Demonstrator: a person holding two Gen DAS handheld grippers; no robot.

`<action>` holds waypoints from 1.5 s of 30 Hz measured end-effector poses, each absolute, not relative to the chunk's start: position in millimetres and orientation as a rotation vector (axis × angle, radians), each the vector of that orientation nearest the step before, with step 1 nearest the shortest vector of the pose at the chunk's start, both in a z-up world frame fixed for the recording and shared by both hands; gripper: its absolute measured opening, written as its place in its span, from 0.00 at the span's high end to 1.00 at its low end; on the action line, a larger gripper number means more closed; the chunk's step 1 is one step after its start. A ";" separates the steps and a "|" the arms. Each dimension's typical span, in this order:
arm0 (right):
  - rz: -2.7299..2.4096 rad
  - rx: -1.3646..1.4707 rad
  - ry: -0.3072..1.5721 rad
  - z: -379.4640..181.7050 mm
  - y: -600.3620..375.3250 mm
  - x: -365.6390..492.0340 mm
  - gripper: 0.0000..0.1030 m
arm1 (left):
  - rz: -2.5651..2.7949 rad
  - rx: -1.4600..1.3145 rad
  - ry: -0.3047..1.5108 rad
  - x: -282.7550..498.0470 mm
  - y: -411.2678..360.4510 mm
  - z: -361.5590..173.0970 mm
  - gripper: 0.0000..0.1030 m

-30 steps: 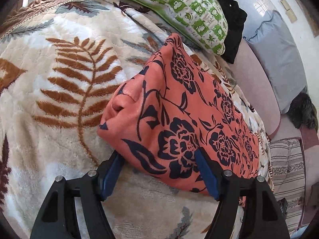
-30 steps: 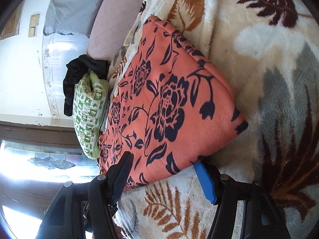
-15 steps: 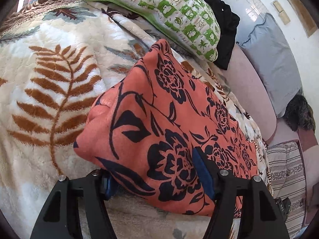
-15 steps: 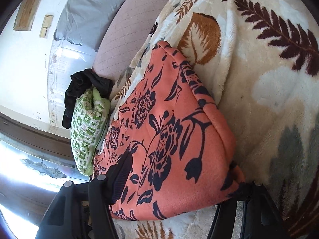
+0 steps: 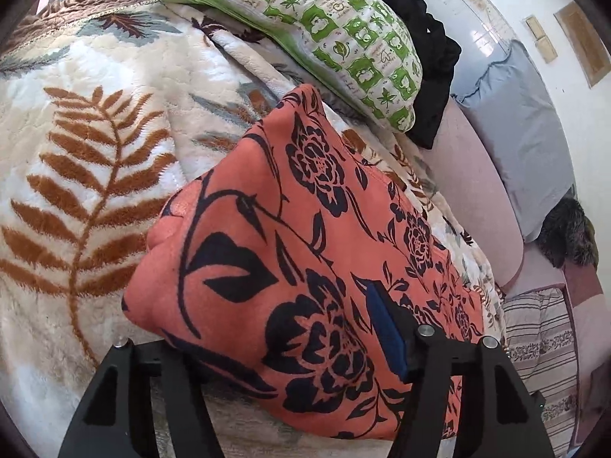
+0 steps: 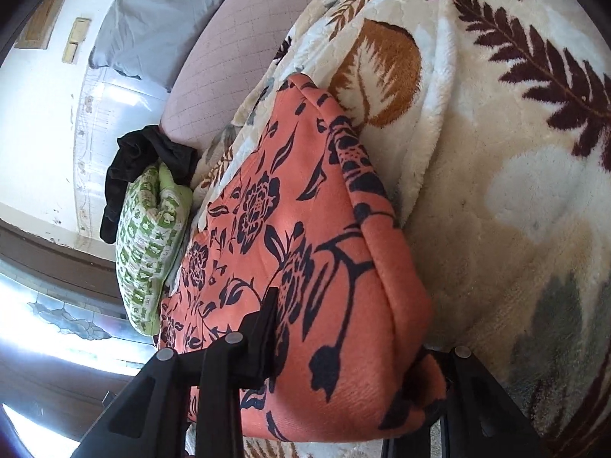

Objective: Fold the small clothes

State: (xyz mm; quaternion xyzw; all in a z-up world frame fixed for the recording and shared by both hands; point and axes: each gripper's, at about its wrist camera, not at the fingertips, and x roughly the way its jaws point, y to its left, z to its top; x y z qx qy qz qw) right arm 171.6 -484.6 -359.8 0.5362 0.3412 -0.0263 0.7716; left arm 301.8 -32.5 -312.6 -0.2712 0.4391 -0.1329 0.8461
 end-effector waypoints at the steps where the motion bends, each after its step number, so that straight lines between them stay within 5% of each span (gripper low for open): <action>1: -0.059 1.134 0.734 -356.9 -482.8 171.2 0.64 | -0.256 -0.543 0.917 300.3 -33.0 -311.1 0.52; 2: -0.072 1.089 0.726 -351.5 -479.8 170.3 0.67 | -0.240 -0.516 0.914 300.3 -32.5 -310.2 0.69; 4: -0.097 0.960 0.703 -333.6 -469.9 169.2 0.73 | -0.259 -0.541 0.901 299.3 -29.1 -308.2 0.77; 8: -0.119 0.740 0.638 -300.6 -448.1 164.5 0.76 | -0.272 -0.506 0.852 289.9 -31.4 -293.4 0.80; 19: -0.137 0.753 0.620 -270.3 -439.6 100.4 0.77 | -0.246 -0.489 0.908 206.2 -11.3 -287.8 0.80; 24: -0.180 0.841 0.877 -314.6 -439.2 91.0 0.70 | -0.242 -0.529 0.959 213.1 -7.9 -312.8 0.54; 26: -0.169 0.995 0.921 -328.5 -447.3 78.9 0.60 | -0.279 -0.594 0.963 217.5 -5.5 -312.1 0.39; 28: -0.156 1.036 0.910 -320.9 -449.0 59.8 0.38 | -0.285 -0.630 0.958 219.3 -4.5 -312.2 0.36; 31: -0.079 0.981 0.896 -295.4 -437.2 37.1 0.39 | -0.261 -0.655 0.950 221.8 -3.5 -312.1 0.41; 33: -0.015 0.886 0.898 -271.8 -420.7 34.1 0.47 | -0.218 -0.626 0.964 224.4 -4.9 -313.5 0.67; 34: 0.001 0.832 0.893 -259.8 -411.7 37.6 0.59 | -0.210 -0.614 0.975 226.4 -5.5 -315.5 0.68; 36: 0.053 0.753 0.876 -240.0 -392.6 55.3 0.66 | -0.199 -0.641 0.973 227.4 -4.3 -316.3 0.68; 40: 0.071 0.609 0.887 -229.3 -348.9 125.2 0.67 | -0.188 -0.646 0.977 227.3 -4.1 -317.3 0.67; 45: 0.095 0.563 1.154 -293.1 -309.5 224.6 0.65 | -0.194 -0.614 0.973 231.0 -8.8 -315.7 0.64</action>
